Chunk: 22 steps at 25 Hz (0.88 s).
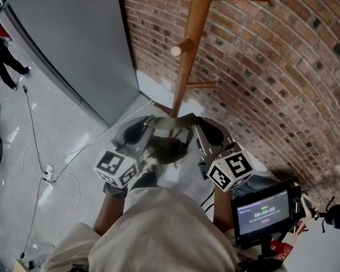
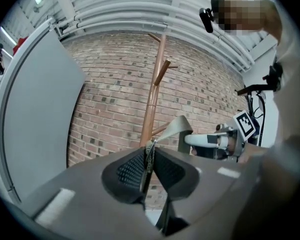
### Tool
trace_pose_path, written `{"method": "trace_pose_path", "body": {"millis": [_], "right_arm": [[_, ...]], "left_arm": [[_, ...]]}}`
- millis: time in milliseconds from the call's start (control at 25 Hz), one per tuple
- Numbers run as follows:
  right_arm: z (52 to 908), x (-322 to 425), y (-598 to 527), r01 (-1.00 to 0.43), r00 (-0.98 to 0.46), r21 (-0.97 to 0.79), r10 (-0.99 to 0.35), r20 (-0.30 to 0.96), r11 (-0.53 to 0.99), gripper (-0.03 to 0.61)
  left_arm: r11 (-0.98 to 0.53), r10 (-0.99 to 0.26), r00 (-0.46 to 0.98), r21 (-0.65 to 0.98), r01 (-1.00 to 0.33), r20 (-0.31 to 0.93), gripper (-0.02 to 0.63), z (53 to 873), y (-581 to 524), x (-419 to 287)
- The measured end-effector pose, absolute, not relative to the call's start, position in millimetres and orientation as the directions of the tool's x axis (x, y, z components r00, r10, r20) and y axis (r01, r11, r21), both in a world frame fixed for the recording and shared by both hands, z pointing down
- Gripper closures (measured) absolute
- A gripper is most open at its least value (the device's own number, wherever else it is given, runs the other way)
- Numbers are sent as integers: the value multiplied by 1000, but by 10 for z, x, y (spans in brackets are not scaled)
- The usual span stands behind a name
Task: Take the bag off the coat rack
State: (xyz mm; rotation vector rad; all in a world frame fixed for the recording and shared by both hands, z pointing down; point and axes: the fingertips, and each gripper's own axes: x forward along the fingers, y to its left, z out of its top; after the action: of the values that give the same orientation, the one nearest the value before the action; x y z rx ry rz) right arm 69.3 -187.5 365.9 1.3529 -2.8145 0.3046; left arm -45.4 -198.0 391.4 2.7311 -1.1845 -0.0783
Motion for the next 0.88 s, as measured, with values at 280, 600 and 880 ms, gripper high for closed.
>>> {"method": "trace_pose_path", "body": {"millis": [280, 600, 880], "right_arm": [[3450, 679, -1764, -755, -649, -172, -760, 48, 633, 571], [3282, 672, -1711, -734, -665, -181, -747, -4, 654, 571], [3279, 648, -1726, -728, -673, -169, -740, -9, 665, 571]], "left_arm": [[-685, -724, 690, 129, -717, -5, 569, 3664, -1902, -501], [-698, -714, 698, 115, -707, -46, 569, 3452, -1841, -506], [-694, -719, 693, 120, -710, -52, 569, 3433, -1862, -533]]}}
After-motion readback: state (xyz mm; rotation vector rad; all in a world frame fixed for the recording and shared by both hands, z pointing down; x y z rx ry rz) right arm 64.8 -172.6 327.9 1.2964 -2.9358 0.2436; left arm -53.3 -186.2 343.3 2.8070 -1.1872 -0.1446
